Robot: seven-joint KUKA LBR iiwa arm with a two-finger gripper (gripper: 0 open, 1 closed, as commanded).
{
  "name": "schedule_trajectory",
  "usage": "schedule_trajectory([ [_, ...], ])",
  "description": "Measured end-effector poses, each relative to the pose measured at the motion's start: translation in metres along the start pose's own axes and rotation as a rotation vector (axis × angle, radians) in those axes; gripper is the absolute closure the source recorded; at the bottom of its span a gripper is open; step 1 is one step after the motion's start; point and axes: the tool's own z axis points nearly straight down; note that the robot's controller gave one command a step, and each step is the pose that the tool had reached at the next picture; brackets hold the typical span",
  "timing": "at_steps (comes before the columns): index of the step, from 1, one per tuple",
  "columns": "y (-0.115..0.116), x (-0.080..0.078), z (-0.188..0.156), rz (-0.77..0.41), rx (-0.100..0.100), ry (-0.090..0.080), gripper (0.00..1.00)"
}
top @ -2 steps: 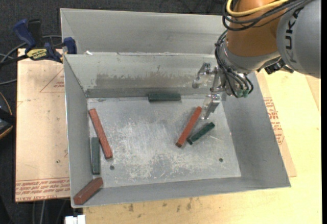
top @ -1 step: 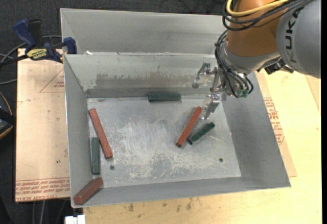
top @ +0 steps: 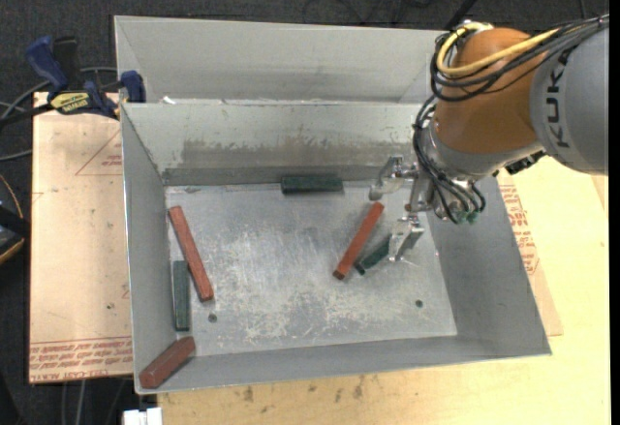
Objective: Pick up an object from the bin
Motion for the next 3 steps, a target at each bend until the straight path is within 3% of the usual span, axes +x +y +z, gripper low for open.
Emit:
schedule_trajectory([
  [1,0.004,-0.042,0.097,-0.202,0.0,-0.002,1.0],
  [2,0.004,-0.042,0.097,-0.202,0.0,-0.002,1.0],
  [3,0.007,-0.055,-0.047,-0.223,0.0,0.003,1.0],
])
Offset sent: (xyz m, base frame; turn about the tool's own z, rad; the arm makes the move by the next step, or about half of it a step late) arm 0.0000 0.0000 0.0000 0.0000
